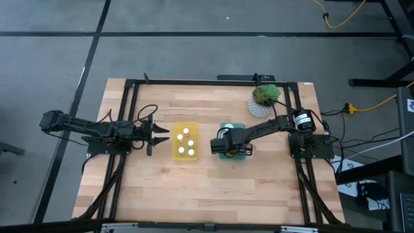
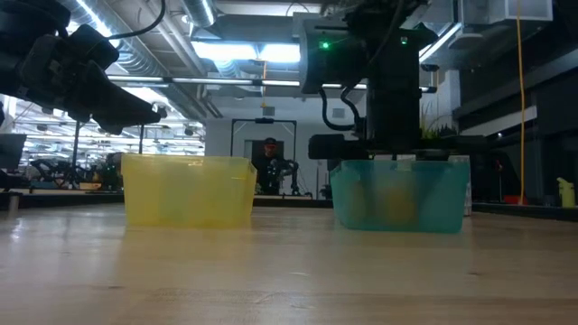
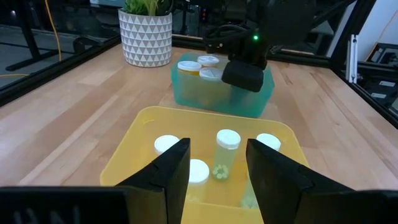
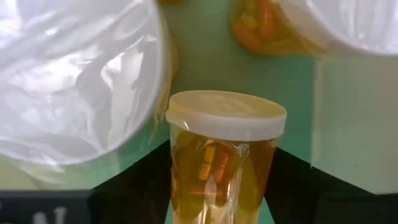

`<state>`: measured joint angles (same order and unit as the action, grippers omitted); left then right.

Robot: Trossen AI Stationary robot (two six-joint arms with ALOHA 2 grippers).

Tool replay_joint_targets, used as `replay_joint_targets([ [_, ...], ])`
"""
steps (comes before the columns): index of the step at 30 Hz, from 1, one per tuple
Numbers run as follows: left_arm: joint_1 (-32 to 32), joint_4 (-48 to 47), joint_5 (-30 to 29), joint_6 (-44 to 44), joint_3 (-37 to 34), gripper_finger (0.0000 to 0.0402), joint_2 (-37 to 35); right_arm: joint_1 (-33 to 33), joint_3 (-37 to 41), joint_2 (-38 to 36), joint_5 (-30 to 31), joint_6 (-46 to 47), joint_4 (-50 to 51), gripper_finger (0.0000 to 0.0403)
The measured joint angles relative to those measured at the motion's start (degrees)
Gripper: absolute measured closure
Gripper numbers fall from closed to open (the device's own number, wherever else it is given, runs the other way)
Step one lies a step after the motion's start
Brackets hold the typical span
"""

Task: Pick and place medicine bottles into bin by pill shape (circle, oval)
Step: Put the large orange pill bottle into the green bin

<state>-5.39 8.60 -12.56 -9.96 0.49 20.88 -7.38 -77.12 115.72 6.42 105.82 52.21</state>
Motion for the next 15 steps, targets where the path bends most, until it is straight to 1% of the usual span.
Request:
replay_joint_targets([
  [4, 0.02, 0.00, -0.02, 0.00, 0.00, 0.0252, 0.00, -0.02, -0.70, 0.16, 0.19, -0.05, 0.57, 0.0225],
  [6, 0.02, 0.00, -0.02, 0.00, 0.01, 0.0252, 0.00, -0.02, -1.64, 0.30, 1.10, -0.97, 1.50, 0.0230],
  [12, 0.02, 0.00, -0.02, 0.00, 0.00, 0.0252, 0.00, -0.02, -6.20, 0.33, 1.23, -1.31, 7.11, 0.0212],
  [15, 0.01, -0.01, -0.01, 0.00, 0.01, 0.0252, 0.00, -0.27, -8.74, 0.33, 1.08, -1.28, 9.87, 0.0212],
])
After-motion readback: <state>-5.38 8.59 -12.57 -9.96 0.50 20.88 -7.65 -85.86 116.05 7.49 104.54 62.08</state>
